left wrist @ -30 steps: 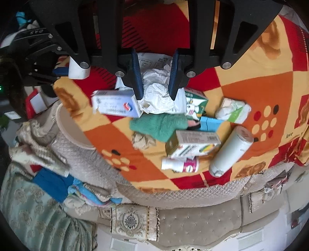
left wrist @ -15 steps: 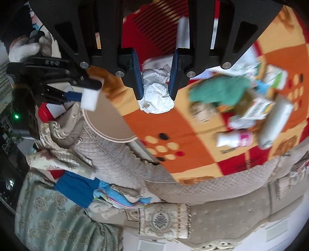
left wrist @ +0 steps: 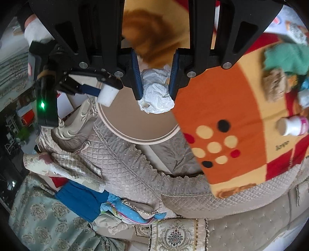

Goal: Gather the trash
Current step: 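Carry both tissues over the white bin and open both tools to drop them, then grasp white-green wrapper with left tool while right tool grasps beige crumpled paper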

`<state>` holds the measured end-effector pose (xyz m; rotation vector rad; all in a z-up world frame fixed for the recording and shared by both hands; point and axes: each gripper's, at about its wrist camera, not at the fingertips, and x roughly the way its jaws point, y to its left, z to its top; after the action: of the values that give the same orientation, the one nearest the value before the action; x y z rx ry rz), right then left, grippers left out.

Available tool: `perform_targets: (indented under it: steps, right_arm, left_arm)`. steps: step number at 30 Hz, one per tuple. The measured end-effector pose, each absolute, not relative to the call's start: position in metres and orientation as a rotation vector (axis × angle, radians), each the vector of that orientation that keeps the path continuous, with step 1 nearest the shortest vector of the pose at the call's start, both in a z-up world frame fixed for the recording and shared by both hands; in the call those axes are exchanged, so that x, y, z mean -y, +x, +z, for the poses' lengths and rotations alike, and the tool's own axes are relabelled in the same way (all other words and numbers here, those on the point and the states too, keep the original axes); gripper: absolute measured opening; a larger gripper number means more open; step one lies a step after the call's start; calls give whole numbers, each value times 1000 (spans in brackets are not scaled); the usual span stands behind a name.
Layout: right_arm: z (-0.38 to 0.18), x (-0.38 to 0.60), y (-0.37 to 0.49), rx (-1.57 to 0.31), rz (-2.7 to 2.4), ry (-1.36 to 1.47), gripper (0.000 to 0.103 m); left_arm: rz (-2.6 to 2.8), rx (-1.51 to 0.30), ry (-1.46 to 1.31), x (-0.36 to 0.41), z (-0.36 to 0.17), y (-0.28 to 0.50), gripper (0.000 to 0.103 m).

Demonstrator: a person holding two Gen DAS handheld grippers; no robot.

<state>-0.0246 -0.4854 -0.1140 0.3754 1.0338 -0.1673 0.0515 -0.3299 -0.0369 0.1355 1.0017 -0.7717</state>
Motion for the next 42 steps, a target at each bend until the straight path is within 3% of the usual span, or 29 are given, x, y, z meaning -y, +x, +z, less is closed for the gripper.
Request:
perform_targets:
  steps: [2, 4, 6, 16, 28, 42]
  right_arm:
    - [-117, 492, -24, -1024, -174, 396, 60]
    - [-120, 500, -23, -1003, -182, 428, 66]
    - [-124, 504, -22, -997, -195, 443, 74]
    - [-128, 506, -32, -984, -180, 487, 76]
    - [-95, 459, -34, -950, -103, 417, 76]
    - [-67, 347, 2, -952, 117, 304, 76]
  left_arm:
    - [-809, -1021, 88, 338, -44, 59, 33]
    - [-822, -1038, 51, 342, -49, 66, 49]
    - [-813, -1041, 28, 343, -52, 70, 53]
    - [-762, -1011, 65, 334, -45, 62, 53]
    - [-622, -946, 94, 279, -20, 40, 53]
    - [-360, -901, -6, 103, 1, 48, 53]
